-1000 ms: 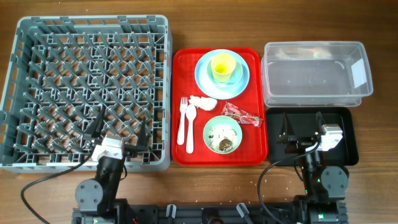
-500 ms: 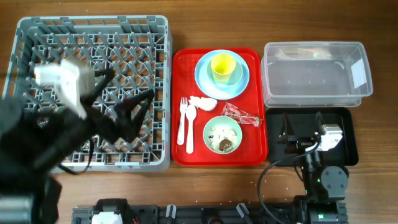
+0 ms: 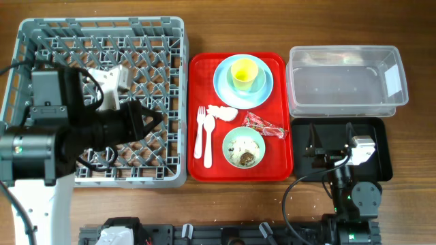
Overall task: Sort waste into correct bins and load items into the dishwasher rack
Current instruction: 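Move the left gripper over the rack toward the red tray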
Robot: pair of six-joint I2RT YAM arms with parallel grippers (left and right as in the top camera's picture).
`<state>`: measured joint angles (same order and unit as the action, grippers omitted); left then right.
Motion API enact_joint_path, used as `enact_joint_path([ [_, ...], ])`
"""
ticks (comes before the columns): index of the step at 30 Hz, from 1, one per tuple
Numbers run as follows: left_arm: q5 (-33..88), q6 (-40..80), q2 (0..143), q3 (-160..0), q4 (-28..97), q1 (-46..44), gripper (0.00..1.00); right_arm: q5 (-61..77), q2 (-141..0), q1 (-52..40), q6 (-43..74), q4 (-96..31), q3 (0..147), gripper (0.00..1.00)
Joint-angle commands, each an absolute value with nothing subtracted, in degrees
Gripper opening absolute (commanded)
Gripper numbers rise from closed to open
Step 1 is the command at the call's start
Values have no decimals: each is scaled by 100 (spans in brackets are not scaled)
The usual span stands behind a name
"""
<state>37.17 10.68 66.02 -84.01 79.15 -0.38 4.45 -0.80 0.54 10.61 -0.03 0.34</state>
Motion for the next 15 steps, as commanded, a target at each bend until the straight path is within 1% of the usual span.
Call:
enact_joint_path([
  [1, 3347, 1129, 6628, -7743, 7924, -54, 4, 392, -58, 62, 1090, 10, 30, 100],
  [5, 2985, 1614, 6628, -6801, 7474, -167, 4, 392, -58, 62, 1090, 10, 30, 100],
  [7, 2936, 1721, 6628, -6453, 7122, -489, 4, 390, -58, 62, 1090, 12, 30, 100],
  [9, 2316, 2169, 6619, -6451, 6952, -843, 4, 390, -58, 62, 1090, 12, 30, 100],
  [11, 1743, 2698, 6595, -6451, 6692, -1372, 4, 392, -58, 62, 1092, 12, 30, 100],
  [15, -58, 3629, 6676, -6449, 6147, -3070, 4, 392, -58, 62, 1090, 12, 30, 100],
])
